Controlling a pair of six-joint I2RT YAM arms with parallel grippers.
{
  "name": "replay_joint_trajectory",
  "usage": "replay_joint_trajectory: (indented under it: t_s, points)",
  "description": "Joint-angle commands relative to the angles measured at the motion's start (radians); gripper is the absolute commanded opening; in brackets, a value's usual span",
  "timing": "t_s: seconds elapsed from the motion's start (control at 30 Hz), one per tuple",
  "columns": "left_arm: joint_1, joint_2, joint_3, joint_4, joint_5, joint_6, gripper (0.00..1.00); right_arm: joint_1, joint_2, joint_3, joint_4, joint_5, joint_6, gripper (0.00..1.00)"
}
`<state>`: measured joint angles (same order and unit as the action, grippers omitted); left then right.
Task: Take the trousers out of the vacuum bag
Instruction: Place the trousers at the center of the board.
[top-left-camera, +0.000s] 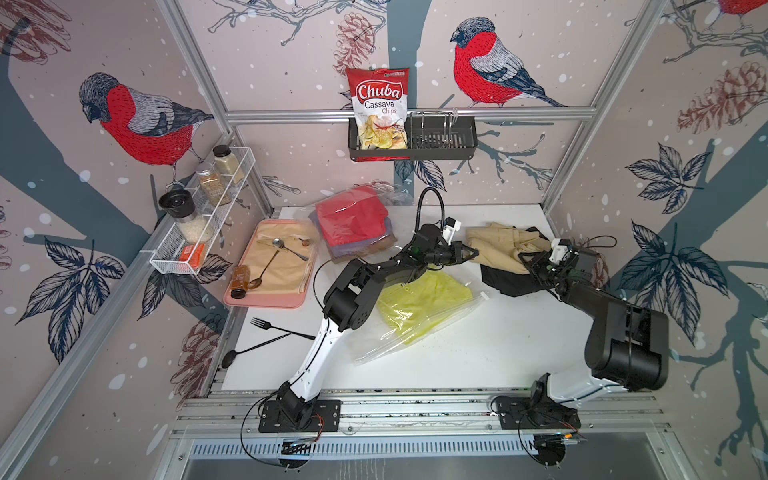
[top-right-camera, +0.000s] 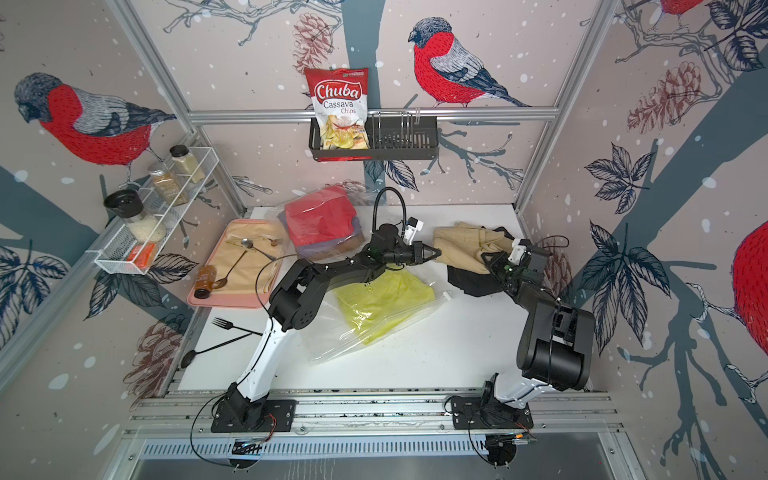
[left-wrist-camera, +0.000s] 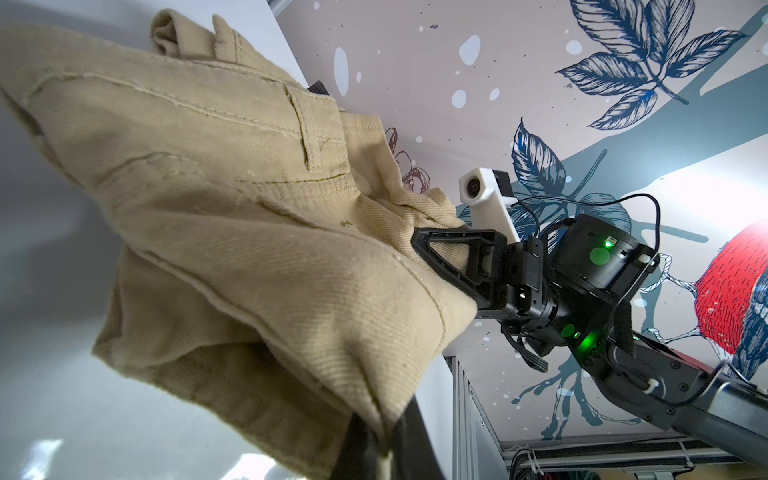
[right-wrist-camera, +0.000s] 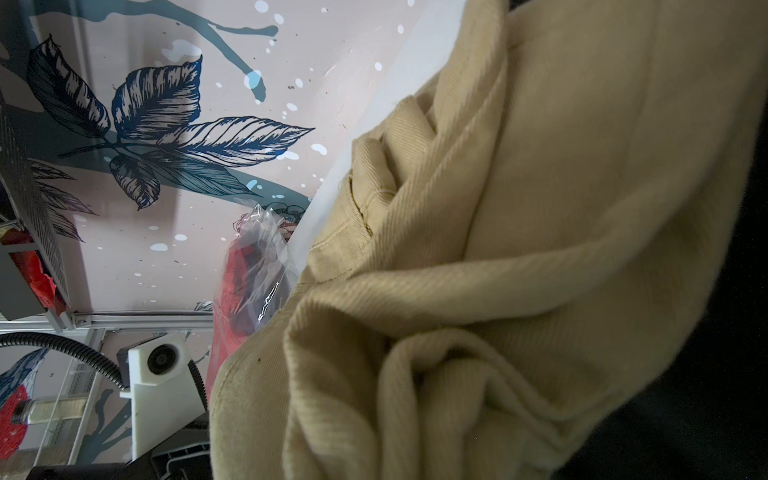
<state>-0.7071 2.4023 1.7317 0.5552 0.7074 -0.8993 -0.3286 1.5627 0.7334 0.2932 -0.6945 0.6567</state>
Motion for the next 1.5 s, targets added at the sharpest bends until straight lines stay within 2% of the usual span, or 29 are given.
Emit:
replay_joint_trajectory:
  t_s: [0.0,0.1,0.2,0.43,0.5,0.57,0.7,0.9,1.0,1.17,1.23,1.3,1.37,1.47]
  points:
    - [0.023,-0.017,-0.014,0.037,-0.077,0.004,0.00,-0.039,-0.026,-0.024,-0.042,0.034,0.005,0.44]
    - [0.022,-0.016,-0.038,0.056,-0.075,-0.007,0.00,-0.079,-0.048,-0.016,-0.070,0.052,-0.001,0.62]
    - [0.020,-0.014,-0.053,0.074,-0.071,-0.023,0.00,-0.120,-0.062,-0.005,-0.110,0.068,-0.012,0.74]
    - [0.005,-0.003,-0.052,0.083,-0.054,-0.036,0.00,-0.166,-0.015,0.005,-0.065,0.012,0.000,0.79]
    - [0.002,-0.005,-0.056,0.079,-0.052,-0.033,0.04,-0.164,0.012,0.016,-0.045,-0.016,0.008,0.79]
    - [0.003,-0.009,-0.059,0.067,-0.051,-0.025,0.14,-0.161,0.035,0.017,0.010,-0.053,0.026,0.82]
    - [0.006,-0.024,-0.067,0.040,-0.054,-0.003,0.47,-0.147,0.086,0.035,0.070,-0.094,0.048,0.86]
    - [0.019,-0.059,-0.097,-0.013,-0.064,0.043,0.82,-0.118,0.137,0.055,0.078,-0.094,0.032,0.87]
    - [0.032,-0.059,-0.090,-0.033,-0.060,0.056,0.91,-0.095,0.153,0.074,0.020,-0.048,-0.014,0.87]
    - [0.037,-0.028,-0.019,-0.099,-0.052,0.092,0.92,-0.049,0.173,0.118,-0.088,0.044,-0.101,0.87]
    - [0.037,-0.016,0.001,-0.109,-0.049,0.095,0.92,-0.028,0.182,0.146,-0.146,0.090,-0.134,0.85]
    - [0.037,-0.005,0.012,-0.108,-0.041,0.091,0.92,-0.021,0.183,0.157,-0.170,0.131,-0.149,0.78]
    - [0.036,-0.003,0.008,-0.102,-0.038,0.086,0.92,-0.023,0.177,0.167,-0.177,0.145,-0.156,0.65]
    - [0.036,-0.002,0.006,-0.099,-0.037,0.085,0.91,-0.024,0.176,0.212,-0.217,0.162,-0.176,0.36]
